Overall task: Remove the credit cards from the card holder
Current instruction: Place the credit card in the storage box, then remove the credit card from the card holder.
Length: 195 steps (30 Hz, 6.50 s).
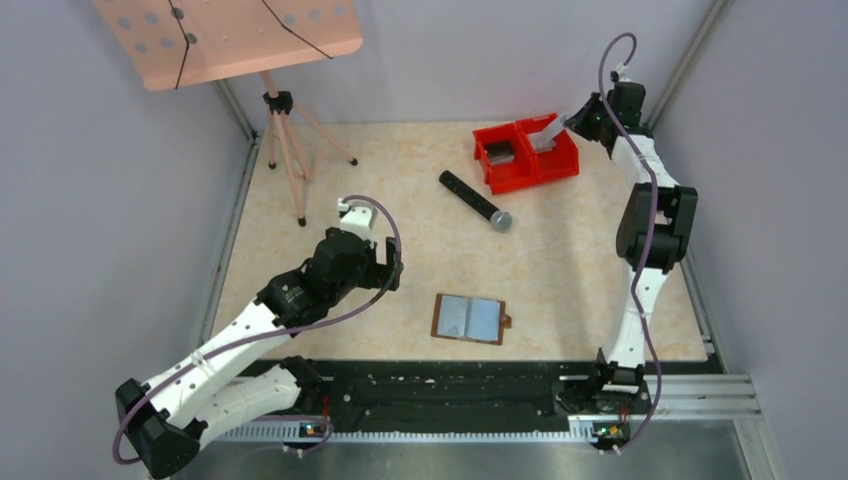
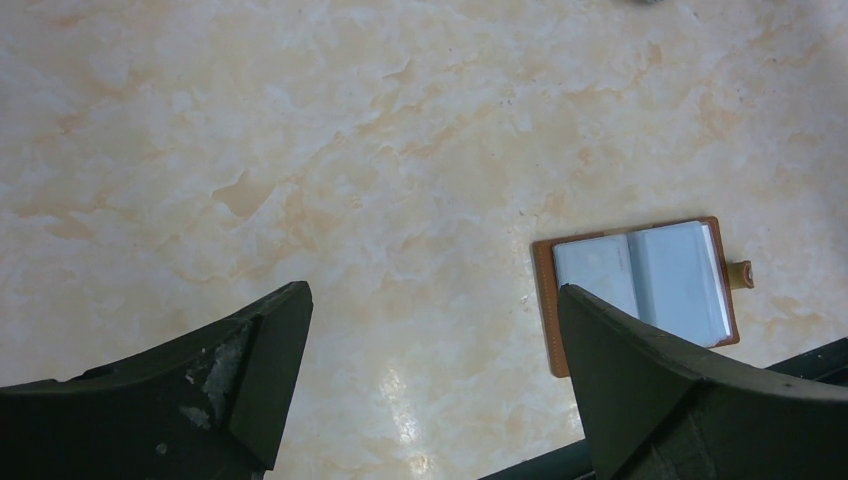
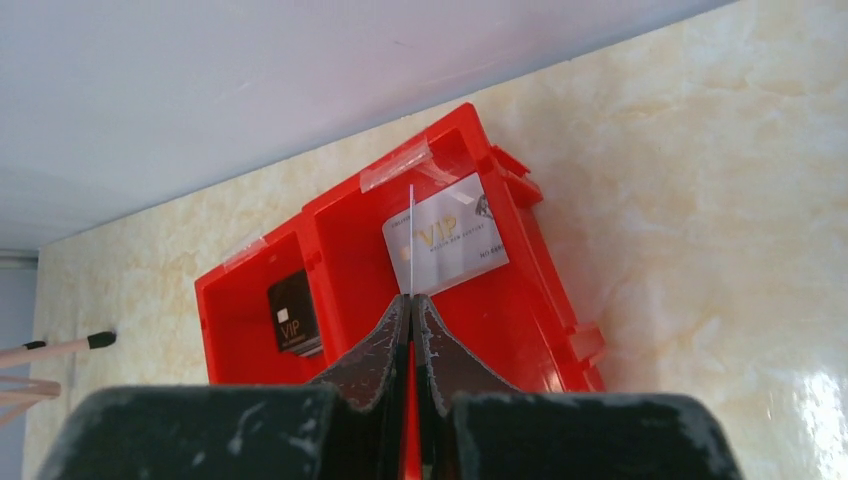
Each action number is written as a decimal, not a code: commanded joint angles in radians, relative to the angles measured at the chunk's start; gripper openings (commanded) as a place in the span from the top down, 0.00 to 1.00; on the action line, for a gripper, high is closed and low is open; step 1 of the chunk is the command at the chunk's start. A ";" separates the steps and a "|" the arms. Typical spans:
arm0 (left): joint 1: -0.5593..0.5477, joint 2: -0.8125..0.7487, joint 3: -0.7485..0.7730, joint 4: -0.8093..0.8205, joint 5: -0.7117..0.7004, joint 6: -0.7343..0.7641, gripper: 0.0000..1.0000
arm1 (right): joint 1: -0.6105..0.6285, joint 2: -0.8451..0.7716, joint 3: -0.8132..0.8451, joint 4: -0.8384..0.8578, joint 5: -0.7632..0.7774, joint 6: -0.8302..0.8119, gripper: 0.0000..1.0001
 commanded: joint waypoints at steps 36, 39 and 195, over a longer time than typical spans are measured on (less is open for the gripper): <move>0.004 0.084 0.008 0.077 0.037 -0.038 0.04 | 0.014 0.307 0.386 -0.084 -0.101 0.087 0.72; 0.004 0.085 0.003 0.083 0.041 -0.040 0.03 | 0.016 0.299 0.390 -0.081 -0.104 0.103 0.69; 0.119 0.257 -0.373 0.499 0.488 -0.567 0.66 | 1.073 -0.667 -1.229 0.310 0.183 0.448 0.46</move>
